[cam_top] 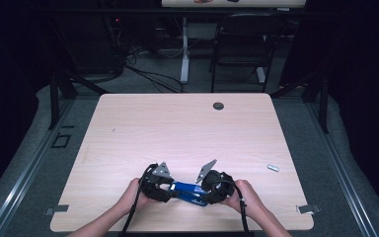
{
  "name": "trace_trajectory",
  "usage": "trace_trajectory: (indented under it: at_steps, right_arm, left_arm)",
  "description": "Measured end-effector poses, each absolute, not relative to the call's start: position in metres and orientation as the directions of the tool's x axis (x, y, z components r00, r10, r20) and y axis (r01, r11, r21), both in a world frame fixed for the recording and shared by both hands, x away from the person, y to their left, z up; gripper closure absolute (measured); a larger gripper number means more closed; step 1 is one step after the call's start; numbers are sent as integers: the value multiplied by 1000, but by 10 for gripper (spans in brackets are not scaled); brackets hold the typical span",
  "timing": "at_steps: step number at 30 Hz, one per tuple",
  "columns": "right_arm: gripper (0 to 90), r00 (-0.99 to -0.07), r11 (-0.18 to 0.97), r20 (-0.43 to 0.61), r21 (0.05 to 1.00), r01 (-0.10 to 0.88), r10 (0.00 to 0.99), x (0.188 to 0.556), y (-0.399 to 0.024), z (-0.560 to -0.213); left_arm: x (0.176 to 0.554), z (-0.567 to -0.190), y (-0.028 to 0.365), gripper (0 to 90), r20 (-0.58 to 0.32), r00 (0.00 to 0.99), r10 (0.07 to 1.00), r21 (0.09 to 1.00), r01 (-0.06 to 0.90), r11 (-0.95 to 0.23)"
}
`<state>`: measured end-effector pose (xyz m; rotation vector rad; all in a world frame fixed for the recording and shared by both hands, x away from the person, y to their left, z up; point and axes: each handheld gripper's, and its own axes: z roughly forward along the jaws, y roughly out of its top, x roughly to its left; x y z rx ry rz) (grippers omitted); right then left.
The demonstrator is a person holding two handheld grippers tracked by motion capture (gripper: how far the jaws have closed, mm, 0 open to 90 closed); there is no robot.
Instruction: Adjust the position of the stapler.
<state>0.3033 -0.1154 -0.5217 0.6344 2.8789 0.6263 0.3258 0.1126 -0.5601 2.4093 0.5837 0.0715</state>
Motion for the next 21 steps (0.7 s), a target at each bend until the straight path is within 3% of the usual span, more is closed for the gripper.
trace_trajectory:
  at_steps: [10, 21]
  right_arm:
    - [564, -890, 817, -33, 414, 402, 455, 306, -118, -522]
    - [593, -864, 807, -56, 393, 441, 500, 312, -131, -521]
  left_arm:
    - [324, -560, 111, 471, -103, 894, 437, 608, 404, -683]
    - [317, -560, 102, 524, -95, 888, 450, 608, 410, -680]
